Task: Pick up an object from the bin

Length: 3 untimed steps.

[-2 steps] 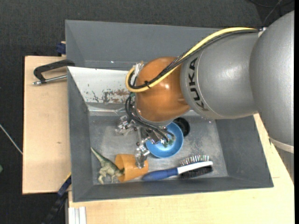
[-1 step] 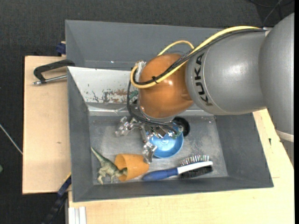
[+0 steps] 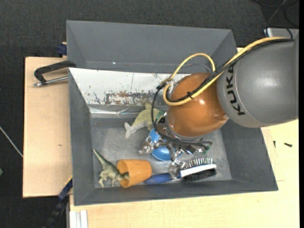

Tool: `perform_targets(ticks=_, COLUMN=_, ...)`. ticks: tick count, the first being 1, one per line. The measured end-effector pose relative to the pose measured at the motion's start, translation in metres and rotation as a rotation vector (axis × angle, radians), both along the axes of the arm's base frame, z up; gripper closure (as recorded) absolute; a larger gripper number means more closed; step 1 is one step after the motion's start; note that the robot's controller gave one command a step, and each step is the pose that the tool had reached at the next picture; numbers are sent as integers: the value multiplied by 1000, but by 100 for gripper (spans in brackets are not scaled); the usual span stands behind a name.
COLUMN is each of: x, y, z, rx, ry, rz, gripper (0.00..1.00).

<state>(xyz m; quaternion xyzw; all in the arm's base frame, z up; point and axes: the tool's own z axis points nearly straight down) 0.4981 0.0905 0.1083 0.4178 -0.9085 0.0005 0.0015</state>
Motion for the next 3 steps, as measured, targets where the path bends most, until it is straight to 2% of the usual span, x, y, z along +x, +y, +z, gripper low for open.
perform_targets(ticks=1, x=11, y=-4, z=-24, rx=14, ry=-25, rz=339, gripper=0)
perform_targets(ticks=2, x=15, y=-21, z=-24, rx=-16, ry=-22, rz=333, gripper=100)
perform_targets(ticks=3, x=6, y=-10, z=105, rx=5, ry=-16, rz=300, gripper=100)
